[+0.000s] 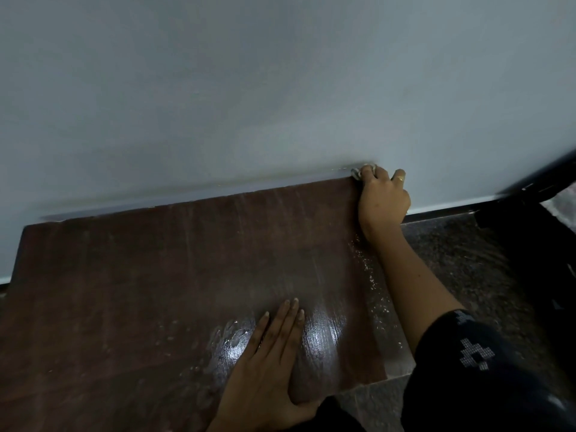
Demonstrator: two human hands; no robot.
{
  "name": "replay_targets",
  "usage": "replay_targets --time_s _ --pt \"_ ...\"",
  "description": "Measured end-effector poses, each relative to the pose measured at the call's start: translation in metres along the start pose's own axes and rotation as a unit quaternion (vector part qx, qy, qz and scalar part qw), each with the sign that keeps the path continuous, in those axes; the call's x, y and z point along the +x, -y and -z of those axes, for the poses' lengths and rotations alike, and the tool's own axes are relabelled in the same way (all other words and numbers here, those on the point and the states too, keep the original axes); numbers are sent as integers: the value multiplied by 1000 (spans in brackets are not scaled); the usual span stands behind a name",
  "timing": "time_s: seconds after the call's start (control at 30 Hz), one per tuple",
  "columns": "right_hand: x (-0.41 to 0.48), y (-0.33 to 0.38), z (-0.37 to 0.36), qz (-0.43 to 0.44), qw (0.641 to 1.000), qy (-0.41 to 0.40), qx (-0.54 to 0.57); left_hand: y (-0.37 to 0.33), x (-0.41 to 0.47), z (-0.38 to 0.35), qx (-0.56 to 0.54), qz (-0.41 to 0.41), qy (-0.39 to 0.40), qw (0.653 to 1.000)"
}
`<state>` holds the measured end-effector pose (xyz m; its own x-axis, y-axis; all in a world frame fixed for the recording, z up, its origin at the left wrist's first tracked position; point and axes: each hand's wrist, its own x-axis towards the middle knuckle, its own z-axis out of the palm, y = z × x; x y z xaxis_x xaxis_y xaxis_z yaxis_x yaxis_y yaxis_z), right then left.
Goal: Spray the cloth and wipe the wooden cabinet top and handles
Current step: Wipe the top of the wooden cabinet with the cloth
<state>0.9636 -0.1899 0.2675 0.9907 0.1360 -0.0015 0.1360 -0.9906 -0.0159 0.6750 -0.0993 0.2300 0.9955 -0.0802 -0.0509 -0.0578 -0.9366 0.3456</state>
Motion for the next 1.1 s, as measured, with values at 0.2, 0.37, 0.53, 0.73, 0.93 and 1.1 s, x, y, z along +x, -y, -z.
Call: replay_targets --time_s 0.2,0.37,0.53,0.73,0.93,1.1 --pt "-19 27 0 40 999 -4 4 0 1 2 0 -3 2 1000" --pt "-39 31 -3 217 976 0 3 1 0 0 -3 -9 1 1000" --pt "-15 7 2 110 994 -1 -10 1 -1 -1 2 -13 -8 1000" --pt "-28 -22 -1 42 999 -11 5 2 -1 -2 4 -14 -4 1000" --pt "-60 -24 -5 -49 998 -1 31 1 -1 -2 -2 -12 0 1000" --pt "-70 17 -6 3 1000 10 24 2 0 -2 1 -17 -9 1000"
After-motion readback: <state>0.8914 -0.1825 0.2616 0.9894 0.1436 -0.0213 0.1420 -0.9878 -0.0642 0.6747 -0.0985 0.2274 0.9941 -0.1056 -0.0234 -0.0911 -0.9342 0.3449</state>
